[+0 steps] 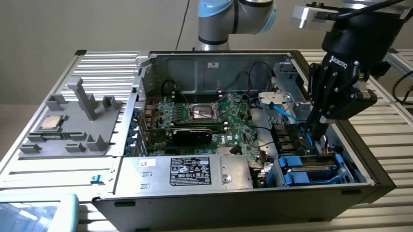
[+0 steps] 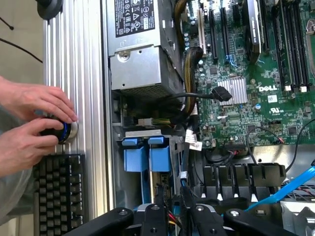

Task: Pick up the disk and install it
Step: 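Insert the first disk wire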

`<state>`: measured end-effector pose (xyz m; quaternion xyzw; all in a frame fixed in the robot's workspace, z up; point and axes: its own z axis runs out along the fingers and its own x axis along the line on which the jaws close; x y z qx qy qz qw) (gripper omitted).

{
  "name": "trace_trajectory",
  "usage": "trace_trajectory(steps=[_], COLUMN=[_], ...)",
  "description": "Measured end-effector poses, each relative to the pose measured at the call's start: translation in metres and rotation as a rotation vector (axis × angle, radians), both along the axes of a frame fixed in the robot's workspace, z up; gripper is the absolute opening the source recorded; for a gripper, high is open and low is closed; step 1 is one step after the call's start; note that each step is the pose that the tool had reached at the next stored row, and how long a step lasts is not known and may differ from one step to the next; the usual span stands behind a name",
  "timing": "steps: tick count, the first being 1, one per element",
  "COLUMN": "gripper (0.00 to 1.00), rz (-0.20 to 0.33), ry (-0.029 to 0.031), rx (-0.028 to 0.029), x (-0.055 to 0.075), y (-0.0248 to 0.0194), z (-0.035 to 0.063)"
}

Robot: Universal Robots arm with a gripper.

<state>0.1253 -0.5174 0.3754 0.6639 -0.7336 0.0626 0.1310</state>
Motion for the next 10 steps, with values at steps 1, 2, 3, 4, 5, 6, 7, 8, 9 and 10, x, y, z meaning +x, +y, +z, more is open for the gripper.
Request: trace_trajectory(steps=[1, 2, 3, 4, 5, 6, 7, 8, 9, 10], gripper=[0.25, 0.25, 0.25, 0.25, 0.25, 0.25, 0.25, 0.25, 0.25, 0.25], rz=[0.0, 0.0, 0.0, 0.0, 0.0, 0.0, 0.0, -0.001, -0.001, -0.002], ry=[0.0, 0.0, 0.0001, 0.0, 0.0001, 0.0, 0.0, -0.0001, -0.0001, -0.0001], rx=[0.001, 0.0026, 0.0055, 0.0101, 0.0167, 0.024, 0.0301, 0.0338, 0.0361, 0.0373], x=[0.0, 0.0, 0.0, 0.0, 0.0, 0.0, 0.0, 0.0, 0.0, 0.0], y=[0.0, -0.0001, -0.0002, -0.0004, -0.0006, -0.0009, -0.0014, -0.0027, -0.0043, -0.0056], z=[-0.0008, -0.0014, -0.0024, -0.0032, -0.0042, -0.005, -0.0056, -0.0058, -0.0058, -0.0058])
